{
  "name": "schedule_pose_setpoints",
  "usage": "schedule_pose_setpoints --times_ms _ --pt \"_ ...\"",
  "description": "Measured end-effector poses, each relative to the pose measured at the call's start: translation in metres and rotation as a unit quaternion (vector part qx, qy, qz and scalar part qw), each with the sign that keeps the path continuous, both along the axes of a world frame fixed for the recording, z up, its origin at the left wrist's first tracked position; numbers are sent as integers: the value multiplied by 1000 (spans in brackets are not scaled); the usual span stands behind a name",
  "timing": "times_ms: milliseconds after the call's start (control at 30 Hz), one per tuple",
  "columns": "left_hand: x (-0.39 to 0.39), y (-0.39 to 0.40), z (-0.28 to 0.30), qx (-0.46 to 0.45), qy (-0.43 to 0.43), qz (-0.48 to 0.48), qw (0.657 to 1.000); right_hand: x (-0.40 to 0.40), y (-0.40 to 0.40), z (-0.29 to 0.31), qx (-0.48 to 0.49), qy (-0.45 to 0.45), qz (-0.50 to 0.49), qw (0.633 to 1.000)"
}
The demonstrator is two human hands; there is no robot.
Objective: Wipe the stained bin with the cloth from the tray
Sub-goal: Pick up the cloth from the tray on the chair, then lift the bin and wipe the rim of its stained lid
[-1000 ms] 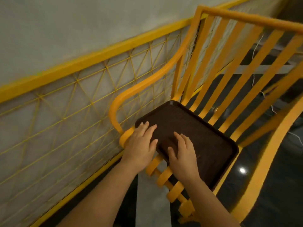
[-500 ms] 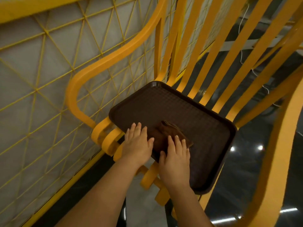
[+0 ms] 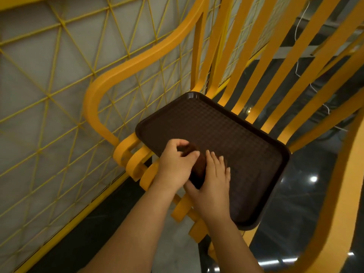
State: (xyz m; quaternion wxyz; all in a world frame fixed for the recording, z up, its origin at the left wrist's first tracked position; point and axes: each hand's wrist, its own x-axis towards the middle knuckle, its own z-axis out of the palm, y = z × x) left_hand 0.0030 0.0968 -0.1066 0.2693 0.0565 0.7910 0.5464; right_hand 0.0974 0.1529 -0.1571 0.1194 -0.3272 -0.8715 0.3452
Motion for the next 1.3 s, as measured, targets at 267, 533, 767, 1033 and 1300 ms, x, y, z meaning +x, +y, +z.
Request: schedule_pose_setpoints --times_ms 267,533,767,1033,1300 --pt "15 -87 6 188 -212 189 940 -5 -39 71 -361 72 10 930" --pt "63 -189 -7 329 -374 135 857 13 -79 83 -581 -3 53 812" --pt "98 -245 -4 232 -189 208 931 36 -110 62 -558 6 177 811" --pt "144 -309 -15 388 -253 253 849 53 -153 27 -539 44 237 807" --pt "199 -312 -45 231 -287 382 848 80 -196 1 -611 -39 154 776"
